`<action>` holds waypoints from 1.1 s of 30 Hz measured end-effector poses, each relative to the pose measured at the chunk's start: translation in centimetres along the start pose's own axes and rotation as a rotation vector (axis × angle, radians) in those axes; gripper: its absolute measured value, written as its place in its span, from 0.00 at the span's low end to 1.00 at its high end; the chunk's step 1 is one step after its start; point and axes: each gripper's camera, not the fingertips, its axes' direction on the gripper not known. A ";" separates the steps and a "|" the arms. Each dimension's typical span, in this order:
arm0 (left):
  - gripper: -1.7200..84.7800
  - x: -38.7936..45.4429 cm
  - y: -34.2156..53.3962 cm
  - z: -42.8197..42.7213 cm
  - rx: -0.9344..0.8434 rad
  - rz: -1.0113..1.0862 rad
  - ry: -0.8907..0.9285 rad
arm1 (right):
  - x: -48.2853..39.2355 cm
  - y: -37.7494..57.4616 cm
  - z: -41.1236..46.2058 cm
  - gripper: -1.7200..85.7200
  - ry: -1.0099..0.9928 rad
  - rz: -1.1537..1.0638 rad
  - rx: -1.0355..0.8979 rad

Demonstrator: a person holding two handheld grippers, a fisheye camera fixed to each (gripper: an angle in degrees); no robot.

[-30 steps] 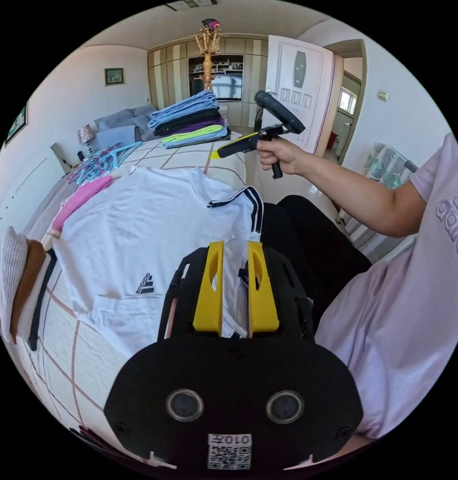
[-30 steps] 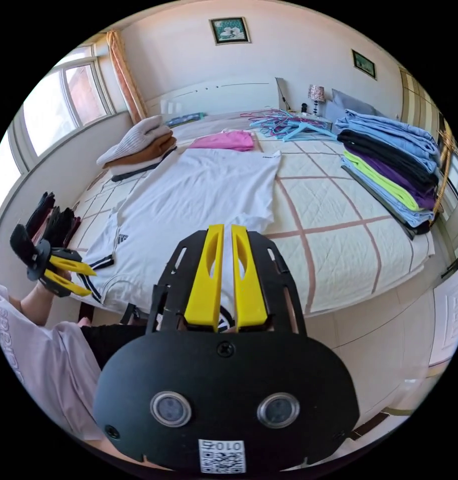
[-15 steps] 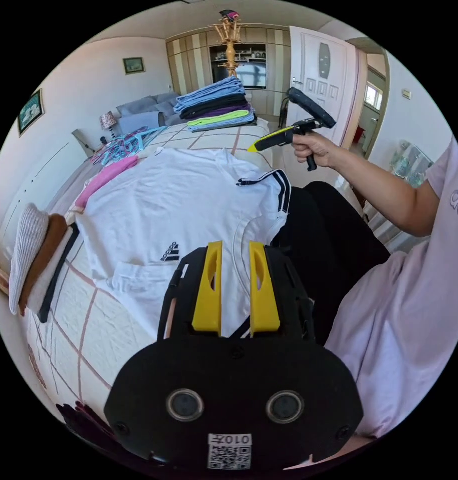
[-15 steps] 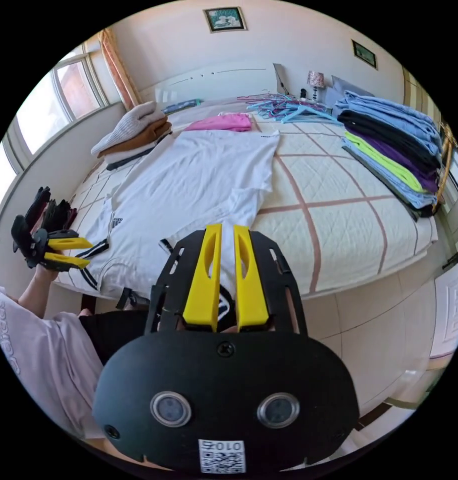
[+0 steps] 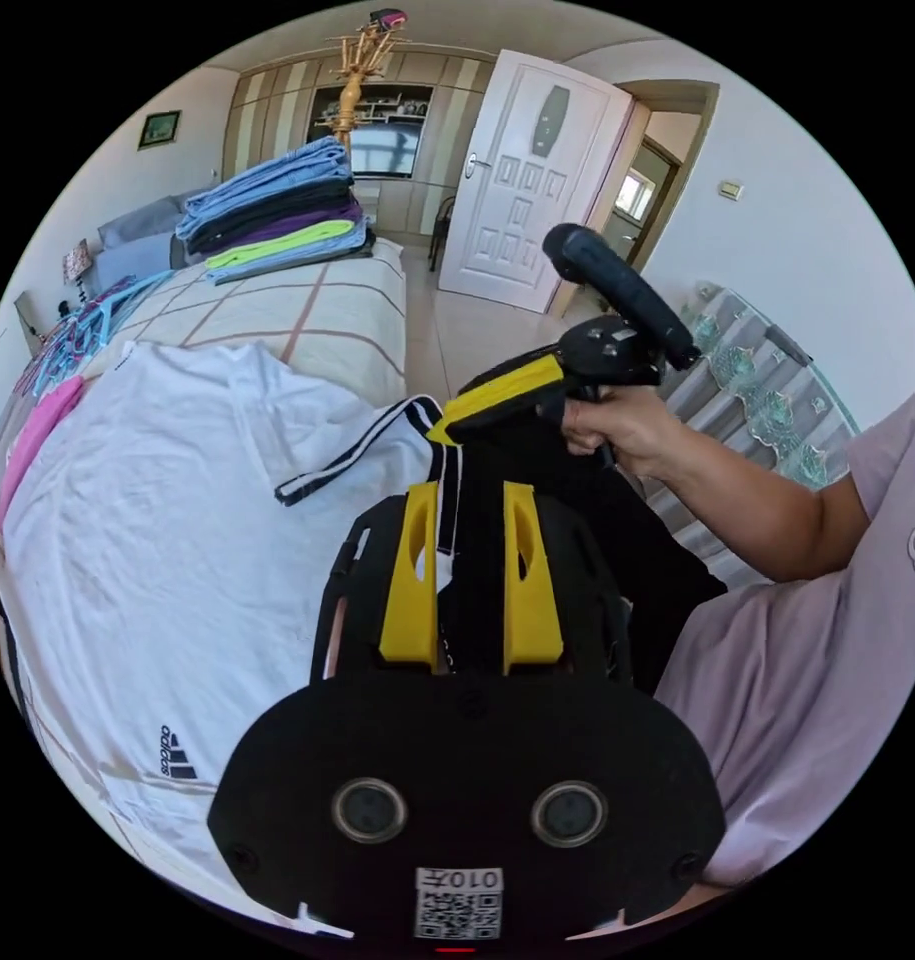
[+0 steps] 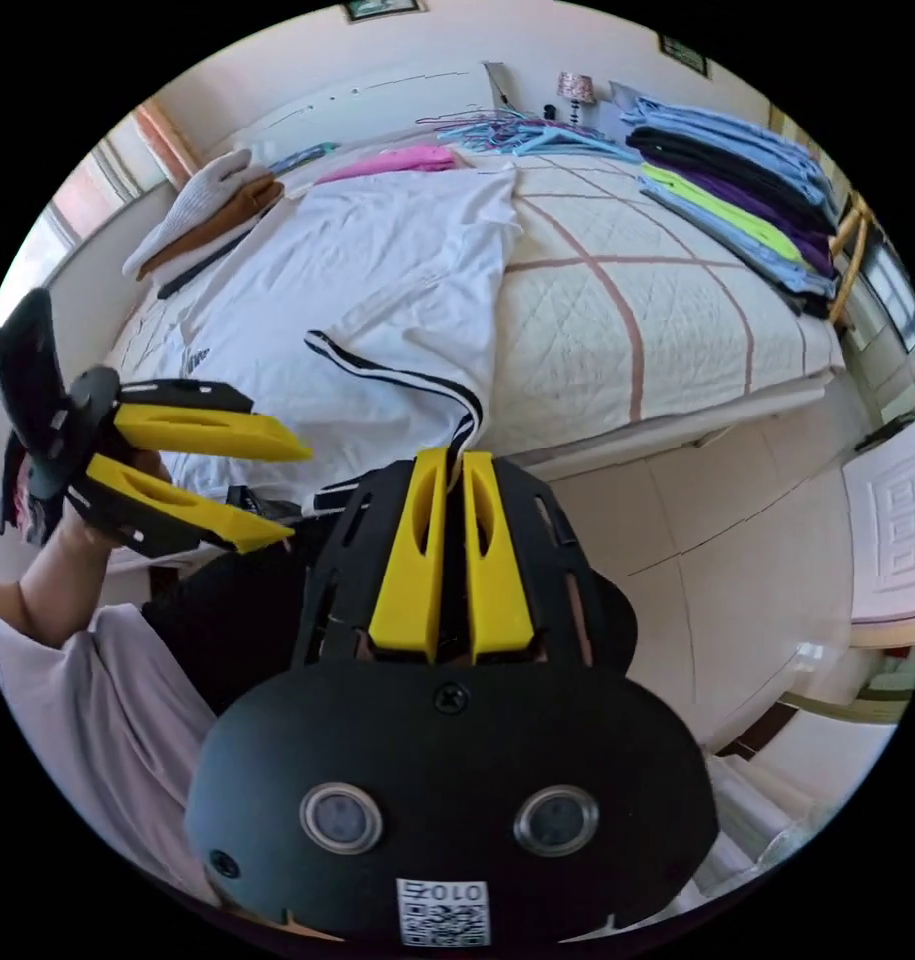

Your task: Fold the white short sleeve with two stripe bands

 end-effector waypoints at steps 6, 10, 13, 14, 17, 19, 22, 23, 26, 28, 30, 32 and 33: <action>0.13 -1.1 -2.5 -0.7 0.077 0.044 -0.080 | -6.0 2.6 0.8 0.07 0.336 -0.114 0.018; 0.13 -5.5 -2.9 4.0 -0.121 -0.074 -0.040 | -7.2 3.7 1.5 0.08 0.323 -0.126 -0.014; 0.13 -6.7 -1.8 5.4 -0.142 -0.113 -0.016 | -6.6 4.4 1.6 0.08 0.267 -0.109 -0.002; 0.12 -6.7 -1.7 5.2 -0.132 -0.119 -0.014 | -6.3 4.7 1.4 0.08 0.234 -0.103 0.000; 0.12 -6.1 -1.2 4.0 -0.104 -0.103 0.014 | -5.3 5.6 0.4 0.07 0.152 -0.107 0.020; 0.13 -4.6 -0.2 1.6 -0.032 -0.044 0.011 | -4.7 6.4 -0.4 0.07 0.118 -0.112 0.034; 0.12 -4.1 1.3 -0.3 -0.055 -0.057 -0.054 | -3.5 7.3 -2.6 0.07 0.067 -0.103 0.130; 0.12 -3.9 1.6 -0.7 -0.057 -0.059 -0.064 | -3.0 7.0 -3.4 0.07 0.057 -0.103 0.181; 0.12 -2.7 3.2 -2.3 -0.033 -0.062 -0.077 | -2.2 4.0 -4.0 0.07 0.106 -0.118 0.241; 0.12 -1.1 4.8 -3.7 -0.009 -0.058 -0.075 | -2.0 1.1 -3.8 0.07 0.121 -0.140 0.263; 0.12 0.1 6.2 -4.8 0.003 -0.059 -0.099 | -1.8 -1.9 -3.0 0.08 0.093 -0.156 0.271; 0.12 1.0 7.8 -5.9 -0.004 -0.076 -0.143 | -1.5 -5.8 -1.6 0.09 0.025 -0.163 0.268; 0.12 1.5 8.8 -6.7 -0.022 -0.092 -0.179 | -1.4 -6.7 -1.2 0.09 0.007 -0.163 0.259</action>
